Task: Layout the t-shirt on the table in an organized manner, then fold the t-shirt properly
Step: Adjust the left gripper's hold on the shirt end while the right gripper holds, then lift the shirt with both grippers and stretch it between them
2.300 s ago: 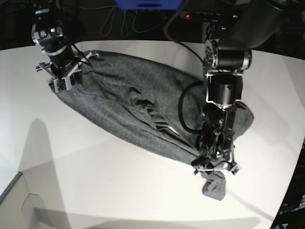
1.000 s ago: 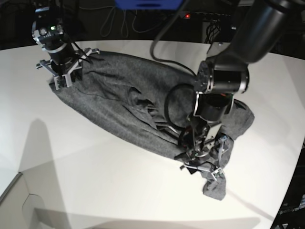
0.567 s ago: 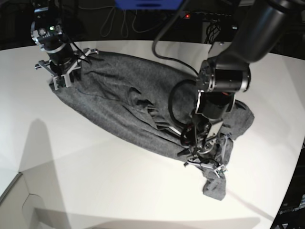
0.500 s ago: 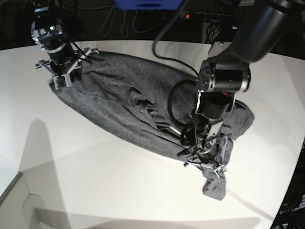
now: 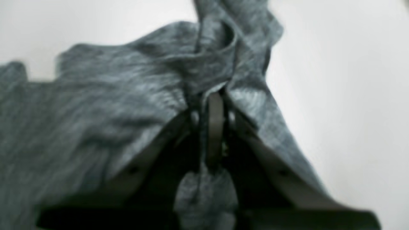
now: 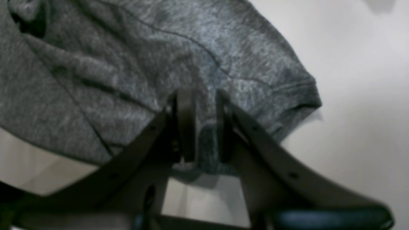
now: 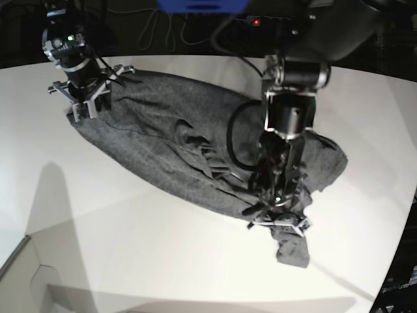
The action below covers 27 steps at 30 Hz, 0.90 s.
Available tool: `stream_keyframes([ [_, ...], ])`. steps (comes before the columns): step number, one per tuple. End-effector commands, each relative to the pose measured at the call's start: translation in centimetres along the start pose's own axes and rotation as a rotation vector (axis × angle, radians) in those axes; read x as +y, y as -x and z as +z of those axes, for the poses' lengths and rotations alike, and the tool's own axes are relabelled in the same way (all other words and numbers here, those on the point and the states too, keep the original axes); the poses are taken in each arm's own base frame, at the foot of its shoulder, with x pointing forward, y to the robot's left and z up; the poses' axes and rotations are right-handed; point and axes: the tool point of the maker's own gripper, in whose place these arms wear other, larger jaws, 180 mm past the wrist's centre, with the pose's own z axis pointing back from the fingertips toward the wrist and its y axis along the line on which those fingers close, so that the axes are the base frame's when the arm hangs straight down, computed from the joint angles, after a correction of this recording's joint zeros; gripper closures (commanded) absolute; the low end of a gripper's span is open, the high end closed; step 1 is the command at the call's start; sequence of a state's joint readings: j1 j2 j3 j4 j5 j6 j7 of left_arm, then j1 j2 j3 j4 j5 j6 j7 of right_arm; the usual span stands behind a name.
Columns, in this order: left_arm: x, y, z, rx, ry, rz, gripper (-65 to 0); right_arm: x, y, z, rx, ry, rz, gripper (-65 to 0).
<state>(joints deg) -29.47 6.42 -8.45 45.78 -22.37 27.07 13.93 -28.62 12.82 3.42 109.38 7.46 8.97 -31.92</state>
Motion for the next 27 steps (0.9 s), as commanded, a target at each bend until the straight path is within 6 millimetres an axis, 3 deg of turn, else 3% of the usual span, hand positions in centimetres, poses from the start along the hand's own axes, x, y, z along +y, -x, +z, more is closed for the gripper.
stream_keyframes([
  [1,-2.6,-5.2,1.0,-0.131,0.063,0.021,-0.2,-0.4,-1.0,0.3,-0.036,0.009,0.007,-12.6],
  [7,-2.7,-8.4,4.7,-0.209,0.146,0.081,-0.2,-0.2,-1.3,0.2,-0.044,0.005,0.006,-12.6],
  [10,-2.0,-8.9,5.6,-0.212,0.167,0.107,-0.2,-0.1,-1.3,0.2,-0.045,0.005,0.004,-12.6],
  [13,-0.7,-8.1,5.6,-0.164,0.179,0.155,-0.2,-0.1,-1.4,0.2,-0.047,0.005,0.005,-12.7],
  [18,3.1,-7.1,5.7,-0.141,0.152,0.191,-0.2,-0.1,-1.5,0.2,-0.050,0.005,0.004,-12.9],
  [23,8.1,-6.3,6.3,-0.139,0.092,0.221,-0.2,-0.4,-3.2,-0.3,-0.091,0.011,0.004,-12.9],
  [27,10.5,-4.9,6.5,-0.110,0.061,0.211,-0.2,0.1,-6.0,-1.0,-0.151,-0.009,0.022,-13.4],
])
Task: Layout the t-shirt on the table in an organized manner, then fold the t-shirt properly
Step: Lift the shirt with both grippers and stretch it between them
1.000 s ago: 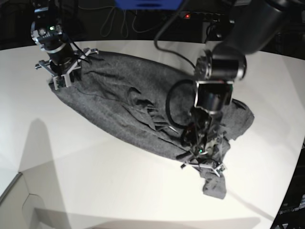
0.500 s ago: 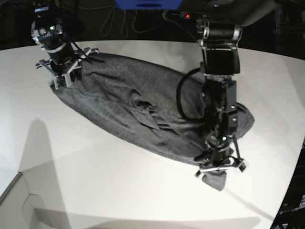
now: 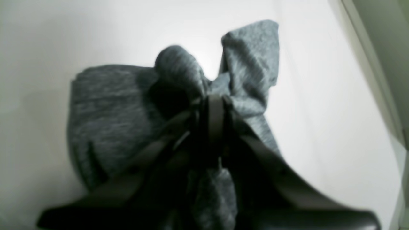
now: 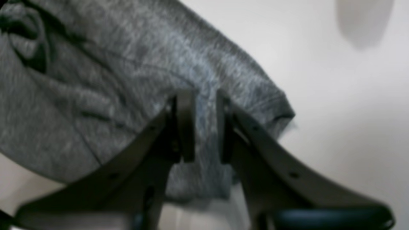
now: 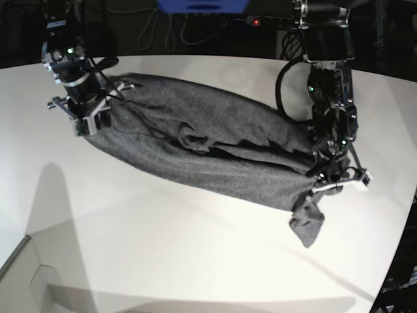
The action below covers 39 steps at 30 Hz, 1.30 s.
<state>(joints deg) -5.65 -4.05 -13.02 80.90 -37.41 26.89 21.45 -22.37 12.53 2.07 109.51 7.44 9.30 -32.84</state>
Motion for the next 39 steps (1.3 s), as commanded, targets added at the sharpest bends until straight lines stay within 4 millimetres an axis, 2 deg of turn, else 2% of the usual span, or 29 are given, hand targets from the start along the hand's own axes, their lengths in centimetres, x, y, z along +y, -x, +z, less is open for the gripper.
stream_keyframes([
  [1,-0.7,-1.1,0.2,-0.031,0.024,0.004,-0.2,0.1,-2.0,-0.1,-0.055,-0.011,0.019,-14.6],
  [3,-0.4,-1.2,0.6,-0.035,0.025,0.000,-0.2,0.8,-2.9,-0.9,-0.038,-0.036,0.040,-20.0],
  [6,-0.2,-1.1,0.7,-0.034,0.024,-0.002,-0.2,2.8,-4.3,-2.4,-0.003,-0.120,0.117,-30.8],
  [8,-0.1,-1.1,0.8,-0.035,0.022,-0.005,-0.2,3.5,-5.0,-3.9,0.011,-0.151,0.148,-37.5],
  [10,0.2,-0.8,0.8,-0.029,0.017,-0.006,-0.2,3.3,-5.3,-5.8,0.032,-0.151,0.131,-41.2],
  [14,0.1,-0.8,0.8,-0.029,0.019,-0.003,-0.2,1.8,-5.1,-9.3,0.094,-0.135,0.108,-41.4],
  [20,-0.3,-1.1,0.7,-0.035,0.025,-0.001,-0.2,0.6,-5.7,-11.4,0.125,-0.120,0.091,-41.4],
  [27,-1.2,-1.7,0.6,-0.044,0.043,0.003,-0.2,0.6,-1.9,-12.1,0.225,-0.130,0.067,-41.1],
  [29,-2.2,-2.3,0.5,-0.056,0.061,0.006,-0.2,0.9,-1.0,-12.0,0.232,-0.134,0.064,-37.5],
  [30,-2.4,-2.5,0.5,-0.060,0.065,0.008,-0.2,1.0,-0.9,-11.9,0.222,-0.137,0.062,-33.1],
  [31,-2.7,-2.7,0.4,-0.065,0.071,0.010,-0.2,0.9,-1.1,-12.0,0.212,-0.136,0.062,-27.2],
  [34,-4.3,-3.8,0.3,-0.085,0.099,0.016,-0.2,0.6,-1.6,-11.9,0.200,-0.128,0.064,-4.0],
  [35,-5.2,-3.9,0.3,-0.086,0.118,0.007,-0.2,0.1,-2.1,-11.6,0.184,-0.119,0.073,0.0],
  [39,-8.6,-5.5,0.3,-0.115,0.189,-0.076,-0.2,-0.4,-4.6,-9.8,0.095,-0.102,0.120,0.0],
])
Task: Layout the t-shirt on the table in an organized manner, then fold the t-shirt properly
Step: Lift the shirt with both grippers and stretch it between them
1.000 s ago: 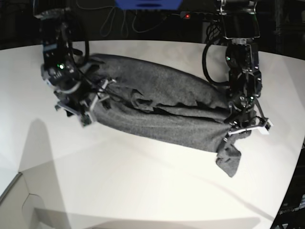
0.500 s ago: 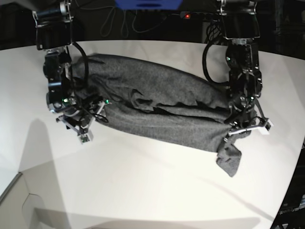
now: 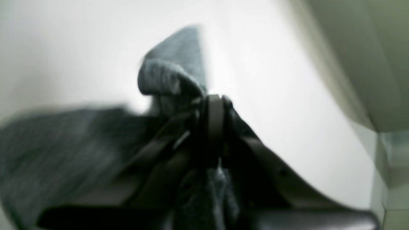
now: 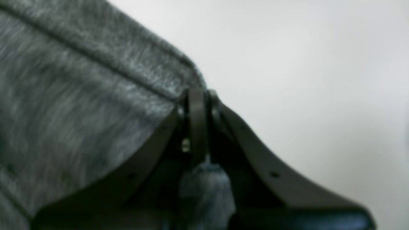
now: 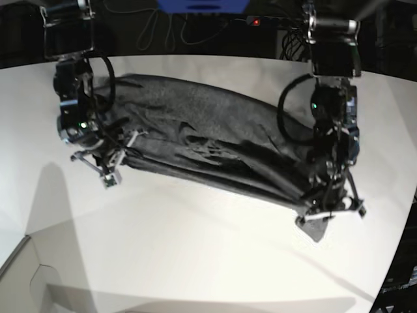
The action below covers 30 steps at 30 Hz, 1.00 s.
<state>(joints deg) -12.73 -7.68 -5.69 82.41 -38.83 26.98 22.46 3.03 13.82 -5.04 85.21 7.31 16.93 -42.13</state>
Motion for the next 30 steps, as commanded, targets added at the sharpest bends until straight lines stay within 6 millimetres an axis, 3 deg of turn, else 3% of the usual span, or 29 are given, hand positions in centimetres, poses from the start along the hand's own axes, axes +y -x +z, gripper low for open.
stream_keyframes([
  [1,-2.0,-2.9,-0.1,-0.079,0.045,-0.017,-0.2,-0.5,-3.4,1.2,-0.104,0.016,0.025,0.0],
  [7,-6.3,-6.5,-0.4,-0.147,0.122,-0.006,-0.2,-0.3,-8.7,6.7,-0.303,0.060,0.085,0.0],
  [11,-9.0,-9.5,-0.2,-0.205,0.171,0.009,-0.2,-1.9,-11.1,10.1,-0.406,0.126,0.084,0.0],
  [13,-11.4,-10.6,0.0,-0.221,0.220,0.010,-0.2,-2.6,-12.3,11.8,-0.458,0.158,0.093,0.0],
  [18,-15.5,-11.4,-0.2,-0.191,0.305,0.025,-0.2,-5.1,-14.8,14.1,-0.537,0.234,0.101,0.0],
  [22,-17.7,-12.1,0.0,-0.192,0.346,0.018,-0.2,-6.4,-17.2,15.4,-0.592,0.273,0.134,0.0],
  [26,-19.3,-13.8,0.4,-0.222,0.372,0.024,-0.2,-7.6,-21.2,17.6,-0.690,0.314,0.151,0.0],
  [30,-21.6,-17.0,0.6,-0.265,0.397,0.035,-0.2,-8.9,-25.2,20.5,-0.793,0.366,0.183,0.0],
])
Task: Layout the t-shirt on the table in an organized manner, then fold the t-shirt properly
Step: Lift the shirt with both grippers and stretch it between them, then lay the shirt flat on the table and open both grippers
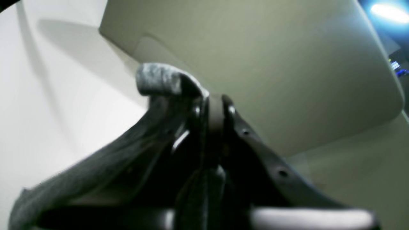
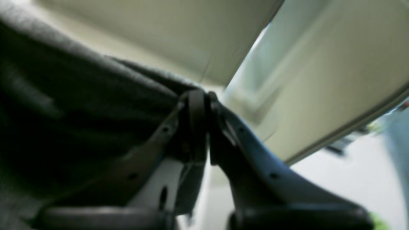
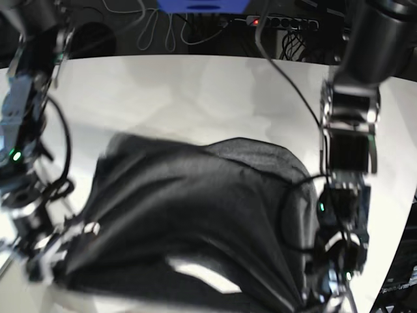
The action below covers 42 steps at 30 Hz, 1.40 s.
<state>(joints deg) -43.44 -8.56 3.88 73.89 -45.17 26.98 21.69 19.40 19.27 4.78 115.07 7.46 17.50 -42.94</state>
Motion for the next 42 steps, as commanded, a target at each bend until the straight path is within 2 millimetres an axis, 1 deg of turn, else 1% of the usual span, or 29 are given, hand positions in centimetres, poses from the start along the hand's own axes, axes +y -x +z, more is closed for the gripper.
stream_keyframes([
  [1,-2.7,-3.8,-0.1,-0.094,0.058,0.010,-0.2,-1.3,-3.1,-0.1,-0.094,0.034,0.011,0.0],
  [4,-4.8,-7.4,-0.6,-0.187,0.081,0.023,-0.2,-3.2,-6.6,-0.8,-0.171,0.073,0.011,0.0],
  [8,-7.1,-11.3,-0.8,-0.270,0.109,0.037,-0.2,-4.7,-10.4,-1.5,-0.247,0.083,0.053,0.0],
  [12,-9.2,-14.8,-0.8,-0.339,0.130,0.047,-0.2,-6.7,-13.8,-2.1,-0.309,0.107,0.066,0.0],
  [13,-9.8,-15.6,-0.7,-0.355,0.139,0.051,-0.2,-7.2,-14.6,-2.2,-0.323,0.116,0.064,0.0],
  [14,-10.9,-16.1,-0.5,-0.364,0.157,0.059,-0.2,-7.7,-15.3,-2.1,-0.339,0.125,0.062,0.0],
  [16,-12.1,-17.2,0.0,-0.382,0.180,0.063,-0.2,-8.3,-16.5,-1.9,-0.366,0.139,0.062,0.0],
  [18,-12.7,-18.2,0.4,-0.401,0.196,0.065,-0.2,-8.7,-17.1,-1.8,-0.379,0.149,0.060,0.0],
  [19,-12.9,-18.2,0.5,-0.398,0.203,0.074,-0.2,-9.0,-16.9,-1.6,-0.377,0.157,0.051,0.0],
  [21,-12.7,-18.1,0.4,-0.380,0.211,0.105,-0.2,-9.7,-15.4,-1.4,-0.354,0.177,0.025,0.0],
  [22,-12.1,-18.4,0.4,-0.376,0.209,0.115,-0.2,-9.8,-14.6,-1.3,-0.340,0.179,0.016,0.0],
  [23,-11.3,-17.9,0.2,-0.361,0.201,0.125,-0.2,-9.7,-14.0,-1.1,-0.330,0.181,0.015,0.0],
  [25,-9.5,-16.4,0.0,-0.332,0.184,0.135,-0.2,-9.2,-11.8,-0.6,-0.294,0.181,0.012,0.0],
  [27,-8.3,-15.2,0.2,-0.314,0.179,0.133,-0.2,-8.4,-9.8,0.1,-0.261,0.175,0.014,0.0],
  [30,-5.4,-11.6,0.9,-0.274,0.154,0.120,-0.2,-5.7,-6.9,0.8,-0.213,0.133,-0.019,0.0],
  [31,-4.4,-10.7,1.4,-0.266,0.147,0.110,-0.2,-5.1,-5.3,1.1,-0.180,0.125,-0.035,0.0],
  [33,-2.3,-7.7,2.6,-0.228,0.131,0.099,-0.2,-3.5,-1.9,1.5,-0.120,0.101,-0.083,0.0],
  [34,-1.3,-6.2,3.3,-0.206,0.126,0.102,-0.2,-2.6,0.0,1.9,-0.093,0.091,-0.108,0.0],
  [36,1.9,-4.1,5.0,-0.181,0.087,0.146,-0.2,-0.3,3.3,3.0,-0.050,0.055,-0.154,0.0],
  [37,3.2,-3.6,5.7,-0.177,0.070,0.161,-0.2,0.8,4.6,3.6,-0.034,0.039,-0.174,0.0],
  [40,7.5,-0.7,8.3,-0.134,-0.001,0.204,-0.2,4.1,8.2,5.5,0.019,-0.004,-0.246,0.0],
  [42,9.6,1.0,10.2,-0.104,-0.035,0.226,-0.2,6.1,10.0,6.8,0.058,-0.019,-0.304,0.0],
])
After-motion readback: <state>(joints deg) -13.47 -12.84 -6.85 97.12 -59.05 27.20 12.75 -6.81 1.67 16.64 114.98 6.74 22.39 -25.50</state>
